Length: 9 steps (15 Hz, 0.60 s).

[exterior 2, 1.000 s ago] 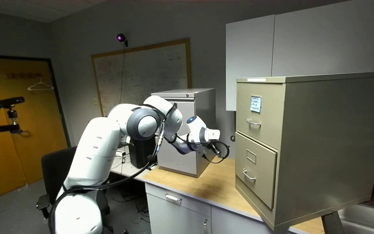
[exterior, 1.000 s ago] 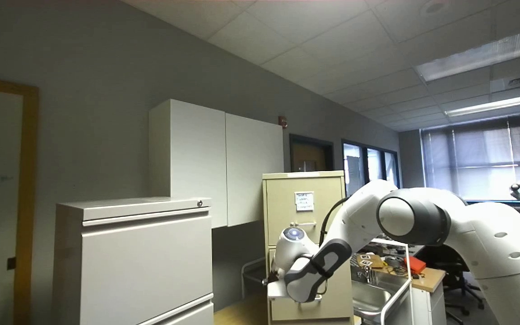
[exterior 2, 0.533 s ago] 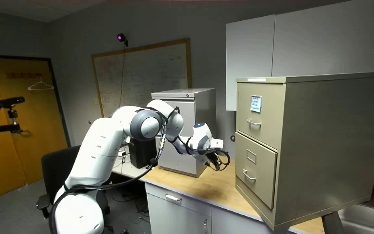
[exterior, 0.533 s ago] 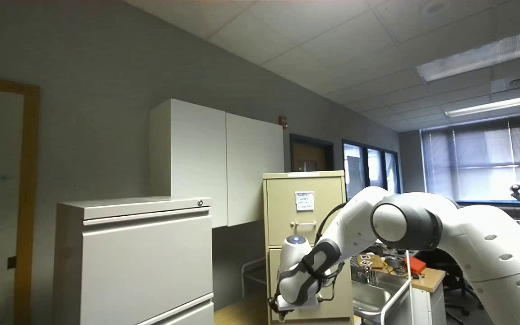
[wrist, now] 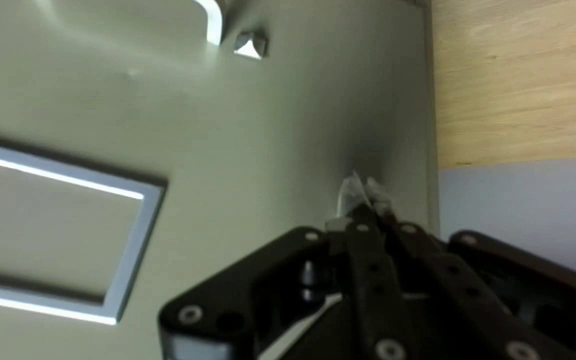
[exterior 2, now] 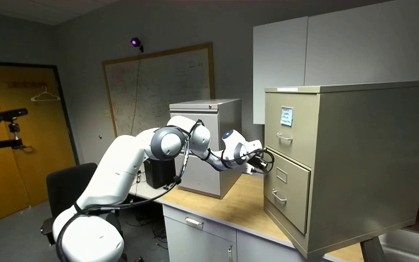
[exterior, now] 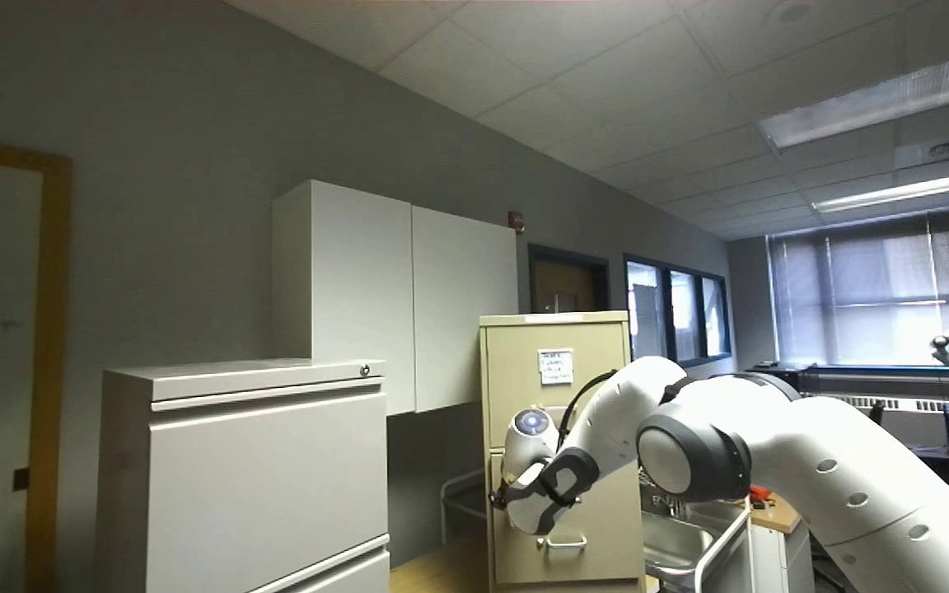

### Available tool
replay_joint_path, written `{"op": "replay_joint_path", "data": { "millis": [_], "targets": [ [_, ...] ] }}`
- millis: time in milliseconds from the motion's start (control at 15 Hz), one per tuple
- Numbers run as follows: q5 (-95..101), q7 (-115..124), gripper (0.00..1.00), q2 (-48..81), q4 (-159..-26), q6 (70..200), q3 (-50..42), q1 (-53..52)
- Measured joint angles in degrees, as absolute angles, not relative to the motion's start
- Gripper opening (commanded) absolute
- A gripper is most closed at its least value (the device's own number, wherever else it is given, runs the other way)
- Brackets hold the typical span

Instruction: Close the bottom drawer of the right cabinet

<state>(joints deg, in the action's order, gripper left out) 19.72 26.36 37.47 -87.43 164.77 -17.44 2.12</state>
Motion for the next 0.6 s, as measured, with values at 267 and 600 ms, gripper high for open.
{"op": "replay_joint_path", "data": {
  "millis": [267,600],
  "targets": [
    [22.95,25.18,0.0,41.43,-82.8,164.37,-19.22,1.41],
    [22.68,19.22,0.0,41.48,-80.74,159.46,-19.4,1.02]
  ]
}}
